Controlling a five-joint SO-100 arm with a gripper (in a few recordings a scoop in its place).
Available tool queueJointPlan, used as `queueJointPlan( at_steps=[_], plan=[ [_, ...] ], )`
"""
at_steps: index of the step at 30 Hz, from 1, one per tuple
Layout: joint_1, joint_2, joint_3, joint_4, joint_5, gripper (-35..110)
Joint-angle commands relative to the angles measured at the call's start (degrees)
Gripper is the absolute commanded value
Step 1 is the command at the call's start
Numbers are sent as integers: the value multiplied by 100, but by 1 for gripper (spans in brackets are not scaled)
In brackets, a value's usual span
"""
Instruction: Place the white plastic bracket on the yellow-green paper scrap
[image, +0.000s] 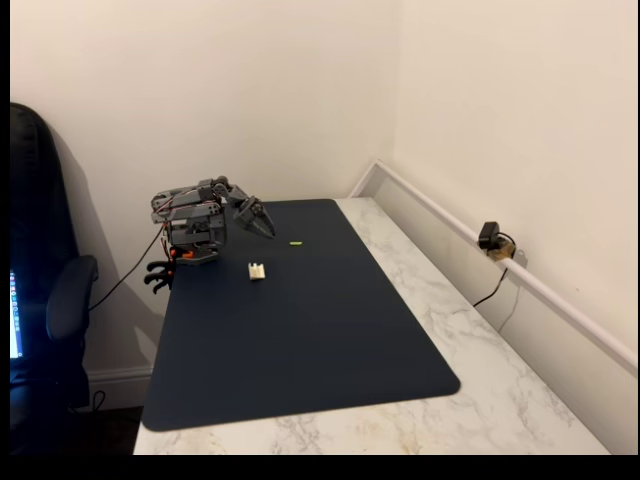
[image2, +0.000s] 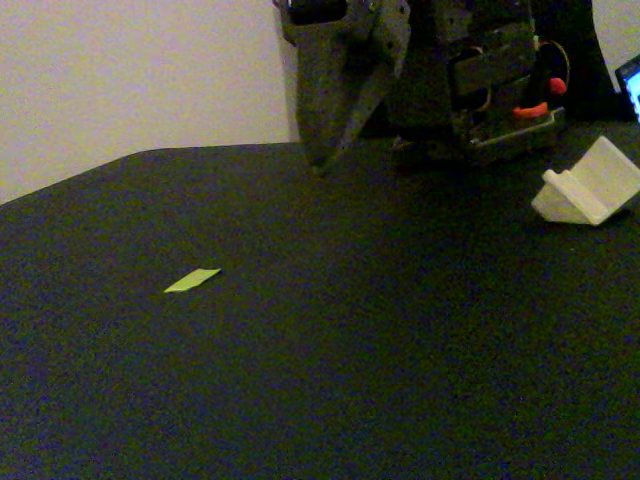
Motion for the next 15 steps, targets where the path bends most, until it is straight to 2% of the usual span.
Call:
queueJointPlan(
  at_steps=[1,5,12,15],
  plan=[
    [-62,185,-176,53,-44,0],
    [193,185,-167,-9,229,0],
    [-334,185,-782,-9,149,0],
    [-176,193,-1292,-9,703,0]
  ],
)
